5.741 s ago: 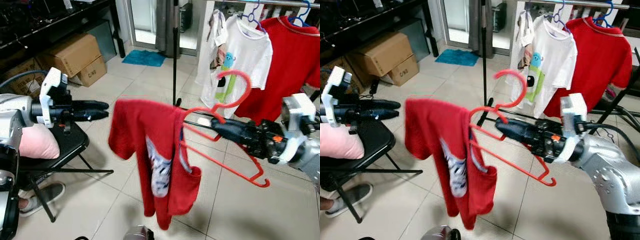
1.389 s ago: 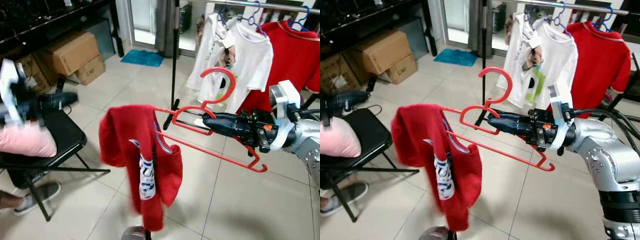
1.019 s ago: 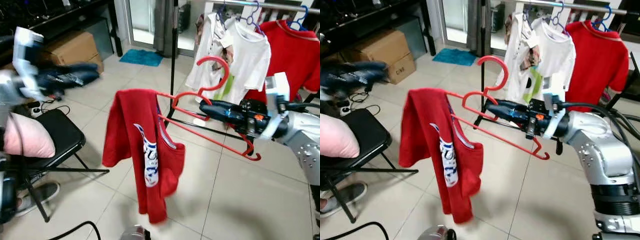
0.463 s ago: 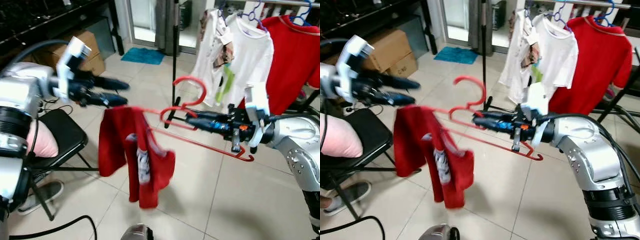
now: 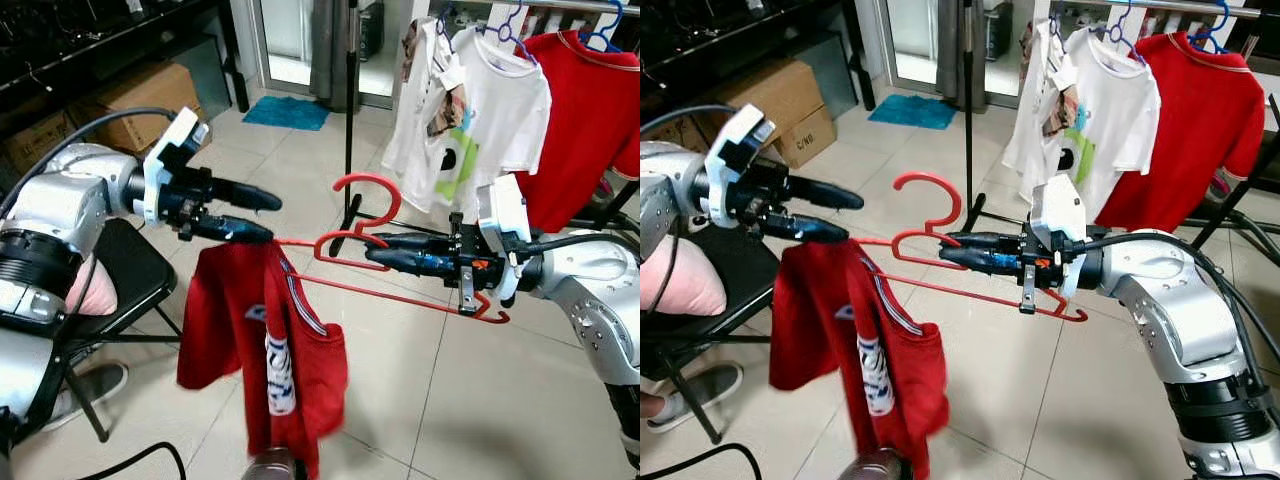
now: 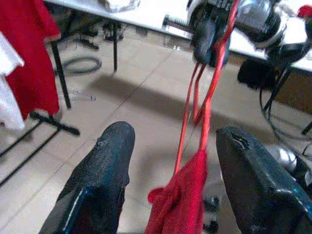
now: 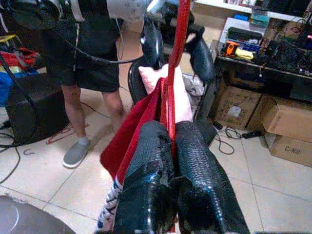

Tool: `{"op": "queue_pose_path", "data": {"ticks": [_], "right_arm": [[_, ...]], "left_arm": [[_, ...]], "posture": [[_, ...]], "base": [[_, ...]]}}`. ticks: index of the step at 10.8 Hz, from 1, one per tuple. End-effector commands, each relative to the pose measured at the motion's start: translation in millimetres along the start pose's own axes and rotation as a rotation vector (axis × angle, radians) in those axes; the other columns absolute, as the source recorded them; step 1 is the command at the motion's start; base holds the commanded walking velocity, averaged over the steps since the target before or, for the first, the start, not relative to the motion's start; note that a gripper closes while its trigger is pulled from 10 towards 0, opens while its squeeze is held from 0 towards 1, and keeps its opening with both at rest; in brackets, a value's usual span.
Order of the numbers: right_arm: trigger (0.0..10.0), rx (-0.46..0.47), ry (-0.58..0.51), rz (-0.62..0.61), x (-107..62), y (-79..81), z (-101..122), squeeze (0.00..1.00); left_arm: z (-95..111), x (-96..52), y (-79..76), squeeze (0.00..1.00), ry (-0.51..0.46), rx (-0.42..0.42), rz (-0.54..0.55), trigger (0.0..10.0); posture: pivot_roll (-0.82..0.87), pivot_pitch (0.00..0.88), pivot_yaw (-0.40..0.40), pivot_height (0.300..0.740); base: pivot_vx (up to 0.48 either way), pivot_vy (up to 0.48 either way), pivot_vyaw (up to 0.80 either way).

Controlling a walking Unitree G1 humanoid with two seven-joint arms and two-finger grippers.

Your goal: Hang hanger

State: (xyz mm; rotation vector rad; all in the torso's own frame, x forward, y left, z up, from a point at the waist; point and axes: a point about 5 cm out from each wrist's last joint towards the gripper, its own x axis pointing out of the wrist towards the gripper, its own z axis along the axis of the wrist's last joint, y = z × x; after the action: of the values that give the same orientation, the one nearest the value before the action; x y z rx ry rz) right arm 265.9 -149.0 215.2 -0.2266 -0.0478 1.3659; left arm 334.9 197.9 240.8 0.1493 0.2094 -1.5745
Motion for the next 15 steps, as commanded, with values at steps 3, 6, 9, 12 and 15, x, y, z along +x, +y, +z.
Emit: {"op": "queue_pose_path", "data": {"ticks": [3, 6, 9, 12, 15], "right_arm": [[10.0, -0.056, 0.0, 0.028, 2.3, -2.5, 9, 0.0], [10.0, -0.056, 0.011, 0.044, 2.7, -3.5, 8, 0.0], [10.0, -0.056, 0.016, 0.066, 3.8, -3.7, 8, 0.0], [10.0, -0.059, 0.034, 0.095, 4.1, -1.3, 9, 0.0], [10.0, -0.064, 0.033, 0.098, 4.3, -1.5, 10, 0.0]], "left_arm": [[-5, -5.2, -8.3, 0.0, 0.052, 0.044, -0.024, 10.0], [-28, -10.9, -9.4, 0.0, 0.198, 0.142, -0.001, 4.7], [-35, -7.7, -6.6, 0.0, 0.207, 0.155, -0.008, 0.0], [-33, 6.1, -4.9, 0.0, 0.206, 0.149, -0.061, 0.0], [-31, 14.0, -6.2, 0.0, 0.21, 0.138, -0.105, 0.0]], "posture": [[0.02, 0.0, 0.098, 0.74], [0.02, 0.0, 0.091, 0.74], [0.02, 0.0, 0.088, 0.74], [0.01, 0.0, 0.099, 0.74], [0.01, 0.0, 0.106, 0.74]], "base": [[0.0, 0.0, 0.0], [0.0, 0.0, 0.0], [0.0, 0.0, 0.0], [0.0, 0.0, 0.0], [0.0, 0.0, 0.0]]}}
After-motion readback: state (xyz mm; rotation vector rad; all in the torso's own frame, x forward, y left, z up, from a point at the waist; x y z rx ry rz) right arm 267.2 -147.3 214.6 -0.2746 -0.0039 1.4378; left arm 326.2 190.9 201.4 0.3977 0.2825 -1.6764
